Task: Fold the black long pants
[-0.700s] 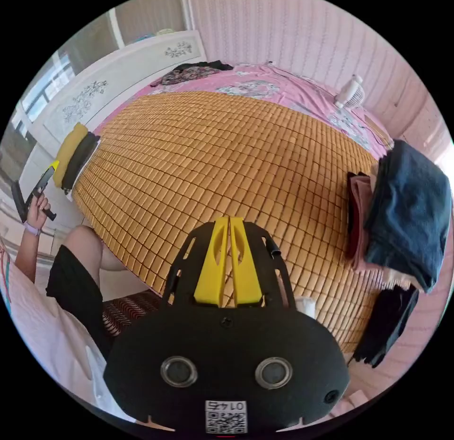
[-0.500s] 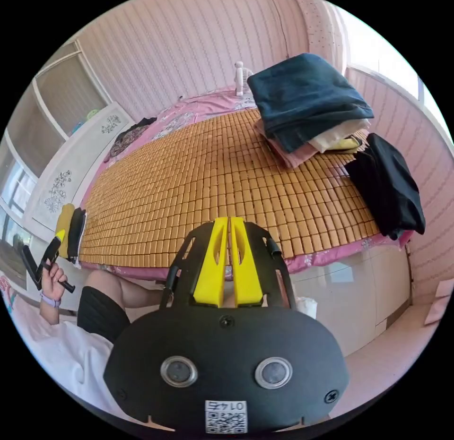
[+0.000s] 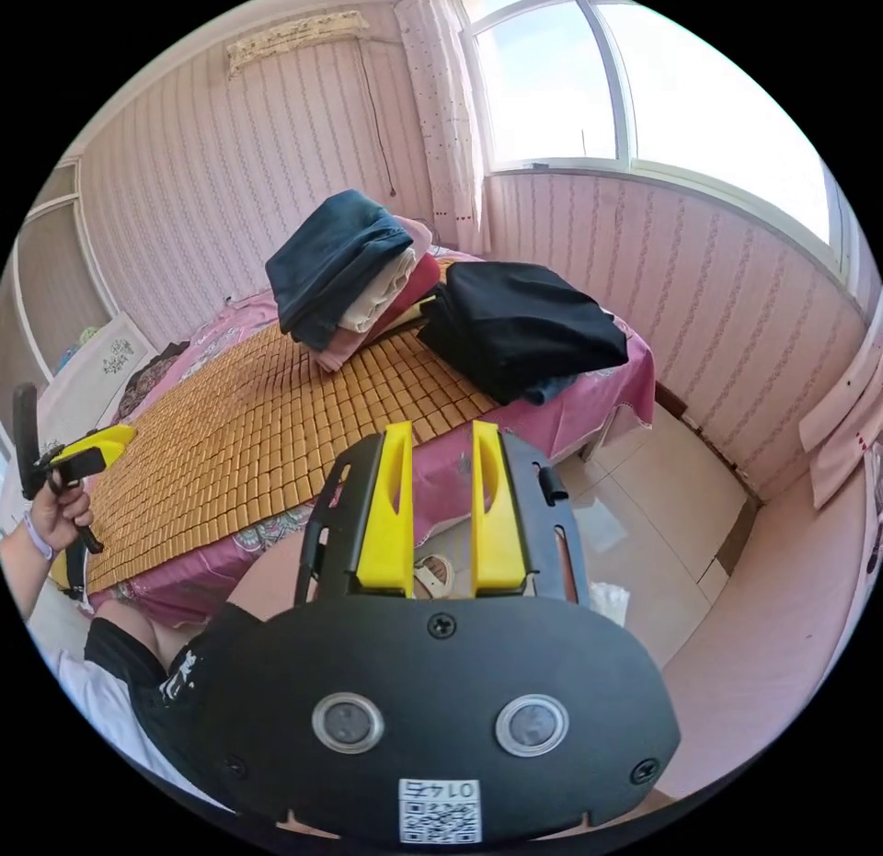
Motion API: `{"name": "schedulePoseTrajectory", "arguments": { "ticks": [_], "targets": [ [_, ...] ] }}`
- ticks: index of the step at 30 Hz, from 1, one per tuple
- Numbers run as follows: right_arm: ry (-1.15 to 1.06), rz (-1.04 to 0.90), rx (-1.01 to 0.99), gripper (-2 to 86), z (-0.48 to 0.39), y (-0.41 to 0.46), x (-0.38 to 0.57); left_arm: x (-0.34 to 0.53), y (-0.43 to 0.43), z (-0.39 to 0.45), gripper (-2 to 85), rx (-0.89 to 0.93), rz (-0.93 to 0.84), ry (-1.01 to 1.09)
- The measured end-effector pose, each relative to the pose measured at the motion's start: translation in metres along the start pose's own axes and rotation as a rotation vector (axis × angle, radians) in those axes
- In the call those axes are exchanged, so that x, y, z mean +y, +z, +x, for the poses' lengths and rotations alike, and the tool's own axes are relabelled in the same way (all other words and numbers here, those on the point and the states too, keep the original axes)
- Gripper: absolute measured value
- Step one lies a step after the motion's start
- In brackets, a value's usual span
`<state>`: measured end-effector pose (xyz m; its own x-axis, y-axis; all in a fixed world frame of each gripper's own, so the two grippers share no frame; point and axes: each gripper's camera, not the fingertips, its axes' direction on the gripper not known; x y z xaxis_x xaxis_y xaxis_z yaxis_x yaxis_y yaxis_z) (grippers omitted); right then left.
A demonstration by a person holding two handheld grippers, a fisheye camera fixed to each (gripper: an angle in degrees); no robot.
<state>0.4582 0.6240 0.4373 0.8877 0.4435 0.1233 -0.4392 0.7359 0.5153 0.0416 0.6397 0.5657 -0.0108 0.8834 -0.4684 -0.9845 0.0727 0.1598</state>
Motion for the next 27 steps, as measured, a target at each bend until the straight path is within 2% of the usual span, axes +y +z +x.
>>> {"name": "schedulePoseTrajectory", "arguments": {
  "ticks": [5,11,16,19,23,25,27],
  "targets": [
    [-0.019,-0.029,0.005,11.2,0.045,0.012,-0.035,-0.066,0.092,0.017,10.0,0.022,-0.046,0.130],
    [-0.007,-0.100,0.016,12.9,0.080,0.054,-0.072,-0.130,0.197,0.022,11.2,0.055,-0.160,0.126],
    [0.033,-0.216,-0.051,6.2,0.108,0.080,-0.080,-0.165,0.254,0.019,13.2,0.011,-0.196,0.121],
    [0.072,-0.146,-0.156,2.8,0.124,0.053,-0.084,-0.182,0.283,0.010,14.1,0.014,-0.225,0.053],
    [0.075,0.080,-0.326,1.4,0.134,-0.025,-0.104,-0.190,0.301,-0.002,8.4,0.062,-0.318,-0.058],
    [0.019,0.185,-0.386,1.2,0.124,-0.065,-0.111,-0.187,0.284,-0.011,1.8,0.096,-0.284,-0.136],
    [-0.051,0.278,-0.432,1.1,0.105,-0.102,-0.115,-0.176,0.239,-0.025,-0.2,0.250,-0.153,-0.217]
  ]
}}
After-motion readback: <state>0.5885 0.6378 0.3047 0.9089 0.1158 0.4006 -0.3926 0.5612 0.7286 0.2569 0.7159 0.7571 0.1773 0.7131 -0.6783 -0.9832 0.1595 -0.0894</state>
